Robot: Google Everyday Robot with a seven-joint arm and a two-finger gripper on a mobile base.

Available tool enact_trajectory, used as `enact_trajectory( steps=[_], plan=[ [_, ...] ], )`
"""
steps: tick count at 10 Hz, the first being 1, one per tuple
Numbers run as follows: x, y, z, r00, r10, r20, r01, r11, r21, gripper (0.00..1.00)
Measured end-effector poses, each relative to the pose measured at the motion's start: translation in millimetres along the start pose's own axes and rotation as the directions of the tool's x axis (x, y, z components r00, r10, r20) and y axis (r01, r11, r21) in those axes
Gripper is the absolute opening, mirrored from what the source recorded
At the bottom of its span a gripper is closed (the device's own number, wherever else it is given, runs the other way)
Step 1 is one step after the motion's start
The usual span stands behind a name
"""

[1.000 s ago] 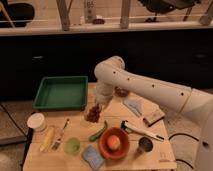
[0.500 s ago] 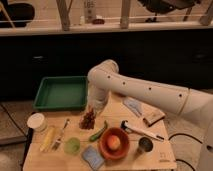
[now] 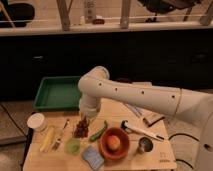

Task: Place grapes in plastic cup

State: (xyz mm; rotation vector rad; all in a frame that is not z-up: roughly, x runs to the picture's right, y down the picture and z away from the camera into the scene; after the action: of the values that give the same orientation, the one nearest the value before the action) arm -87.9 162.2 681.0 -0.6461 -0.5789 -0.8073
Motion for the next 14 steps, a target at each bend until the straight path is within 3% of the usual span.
enact_trajectory(
  steps=[3, 8, 14],
  plan=[
    [-24.4, -3.8, 16.1, 0.998, -0.055, 0.013, 0.056, 0.998, -0.021, 0.01],
    [-46.2, -11.6, 37.7, 0.992, -0.116, 0.039, 0.118, 0.992, -0.042, 0.01],
    [-52.3, -12.3, 49.4, 0.989, -0.138, 0.052, 0.141, 0.988, -0.059, 0.01]
  ],
)
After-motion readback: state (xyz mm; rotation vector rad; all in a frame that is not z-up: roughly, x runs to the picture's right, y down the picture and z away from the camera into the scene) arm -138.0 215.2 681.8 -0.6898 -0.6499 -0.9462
